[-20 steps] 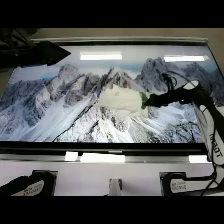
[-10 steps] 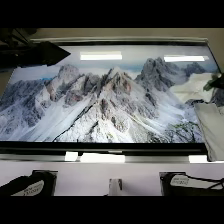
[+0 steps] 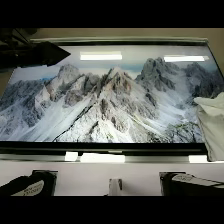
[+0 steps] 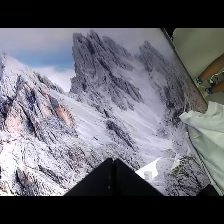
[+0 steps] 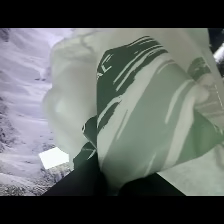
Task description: Fold the shirts.
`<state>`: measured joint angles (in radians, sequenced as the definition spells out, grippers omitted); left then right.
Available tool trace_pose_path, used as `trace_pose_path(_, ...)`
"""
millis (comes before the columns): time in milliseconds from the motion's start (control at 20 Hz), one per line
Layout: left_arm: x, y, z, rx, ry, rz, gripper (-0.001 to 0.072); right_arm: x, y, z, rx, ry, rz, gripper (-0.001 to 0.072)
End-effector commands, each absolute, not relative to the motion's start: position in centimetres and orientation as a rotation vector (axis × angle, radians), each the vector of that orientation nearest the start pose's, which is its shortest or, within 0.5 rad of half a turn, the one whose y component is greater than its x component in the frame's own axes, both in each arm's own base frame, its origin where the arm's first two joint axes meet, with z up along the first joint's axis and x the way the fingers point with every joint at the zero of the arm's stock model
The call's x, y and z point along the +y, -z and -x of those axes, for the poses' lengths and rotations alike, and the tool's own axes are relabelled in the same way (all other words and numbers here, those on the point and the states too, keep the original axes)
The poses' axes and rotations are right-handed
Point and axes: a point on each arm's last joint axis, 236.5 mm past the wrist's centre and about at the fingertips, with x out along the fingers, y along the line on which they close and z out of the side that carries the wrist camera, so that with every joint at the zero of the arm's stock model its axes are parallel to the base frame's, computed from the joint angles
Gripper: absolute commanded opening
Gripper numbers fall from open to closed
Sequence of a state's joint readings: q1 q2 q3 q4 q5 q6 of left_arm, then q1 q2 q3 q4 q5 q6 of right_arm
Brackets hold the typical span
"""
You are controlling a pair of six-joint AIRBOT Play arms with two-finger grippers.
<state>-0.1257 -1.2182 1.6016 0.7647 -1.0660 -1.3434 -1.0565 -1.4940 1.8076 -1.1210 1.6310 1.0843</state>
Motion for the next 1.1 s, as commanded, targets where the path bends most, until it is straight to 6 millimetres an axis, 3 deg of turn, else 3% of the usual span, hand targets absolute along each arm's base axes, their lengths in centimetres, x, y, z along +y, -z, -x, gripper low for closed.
trace_pose_path(0, -20.3, -28.9, -41.6, 0.601, 0.728, 0.367, 0.0032, -33.1, -12.2, -23.5, 1.184, 0.383, -0.482, 0.0028)
trace_pose_path(350, -20.3, -28.9, -41.5, 0.603, 0.728, 0.371, 0.0031, -31.0, -3.6, -18.7, 1.443, 0.381, -0.592, 0.0028)
trace_pose_path(500, -20.3, -28.9, -41.5, 0.603, 0.728, 0.371, 0.0031, -30.6, -1.3, -17.5, 1.494, 0.402, -0.614, 0.0029)
trace_pose_path(550, -20.3, -28.9, -41.6, 0.603, 0.728, 0.371, 0.0032, -30.2, -0.5, -17.2, 1.509, 0.398, -0.632, 0.0072)
trace_pose_path(650, -20.3, -28.9, -41.6, 0.602, 0.728, 0.371, 0.0032, -29.7, 0.4, -16.0, 1.564, 0.394, -0.631, 0.0622)
trace_pose_path(700, -20.3, -28.9, -41.5, 0.603, 0.728, 0.371, 0.0032, -29.6, 0.2, -15.4, 1.594, 0.375, -0.608, 0.0695)
trace_pose_path(850, -20.3, -28.9, -41.6, 0.603, 0.727, 0.371, 0.003, -31.1, -2.4, -14.5, 1.601, 0.446, -0.542, 0.0696)
trace_pose_path(1000, -20.1, -28.8, -41.6, 0.604, 0.72, 0.365, 0.0029, -34.8, -9.1, -16.9, 1.42, 0.589, -0.446, 0.0696)
trace_pose_path(1050, -19.7, -28.4, -41.9, 0.618, 0.69, 0.361, 0.0029, -36.1, -12.2, -19.0, 1.292, 0.609, -0.403, 0.0691)
